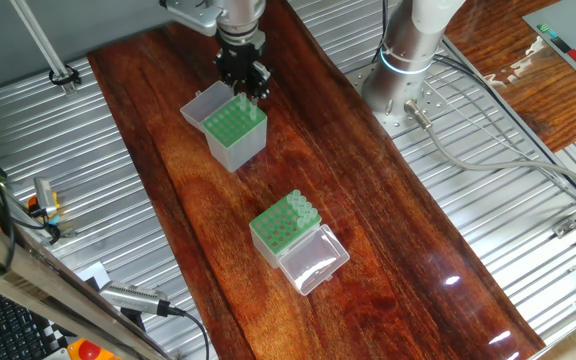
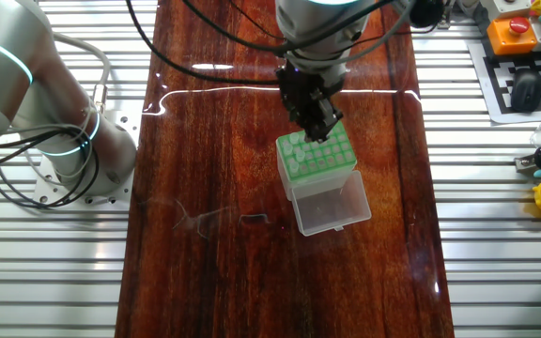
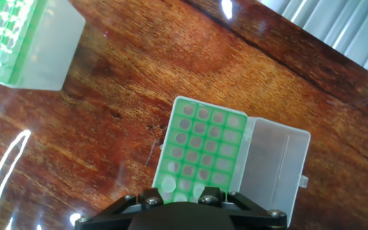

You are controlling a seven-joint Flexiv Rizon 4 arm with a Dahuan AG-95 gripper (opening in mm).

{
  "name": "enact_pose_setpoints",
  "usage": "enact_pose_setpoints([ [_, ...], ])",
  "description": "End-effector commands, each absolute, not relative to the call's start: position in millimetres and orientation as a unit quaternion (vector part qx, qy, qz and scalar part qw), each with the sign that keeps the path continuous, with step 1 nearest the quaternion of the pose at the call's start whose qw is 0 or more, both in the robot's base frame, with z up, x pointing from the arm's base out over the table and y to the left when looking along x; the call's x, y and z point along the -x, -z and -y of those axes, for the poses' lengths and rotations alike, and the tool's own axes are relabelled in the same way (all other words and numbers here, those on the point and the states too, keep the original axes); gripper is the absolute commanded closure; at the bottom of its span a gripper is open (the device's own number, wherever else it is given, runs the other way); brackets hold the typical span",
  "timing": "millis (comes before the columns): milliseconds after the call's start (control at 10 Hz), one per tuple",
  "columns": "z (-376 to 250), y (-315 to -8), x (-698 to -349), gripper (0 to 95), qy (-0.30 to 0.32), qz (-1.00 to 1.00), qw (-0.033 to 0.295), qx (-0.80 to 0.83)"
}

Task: Transfer all large pipette tips from one holder to another

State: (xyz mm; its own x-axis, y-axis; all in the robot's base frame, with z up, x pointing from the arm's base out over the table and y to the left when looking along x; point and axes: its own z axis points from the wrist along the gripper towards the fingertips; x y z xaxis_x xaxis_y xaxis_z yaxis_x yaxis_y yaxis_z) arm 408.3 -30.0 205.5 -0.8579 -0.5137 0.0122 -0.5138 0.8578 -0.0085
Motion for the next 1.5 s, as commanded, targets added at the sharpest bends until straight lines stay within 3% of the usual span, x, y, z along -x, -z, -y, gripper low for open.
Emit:
enact_pose_setpoints([
  [100, 29.5, -205.2, -409.0, 57.0, -0.004, 0.963, 0.008, -0.269],
  [700, 26.2, -202.8, -408.6, 57.0, -0.004, 0.954, 0.014, -0.300],
  [1000, 14.7, -183.8, -398.9, 57.0, -0.009, 0.949, 0.032, -0.313],
  [1500, 12.4, -163.8, -391.7, 57.0, -0.012, 0.949, 0.027, -0.313],
])
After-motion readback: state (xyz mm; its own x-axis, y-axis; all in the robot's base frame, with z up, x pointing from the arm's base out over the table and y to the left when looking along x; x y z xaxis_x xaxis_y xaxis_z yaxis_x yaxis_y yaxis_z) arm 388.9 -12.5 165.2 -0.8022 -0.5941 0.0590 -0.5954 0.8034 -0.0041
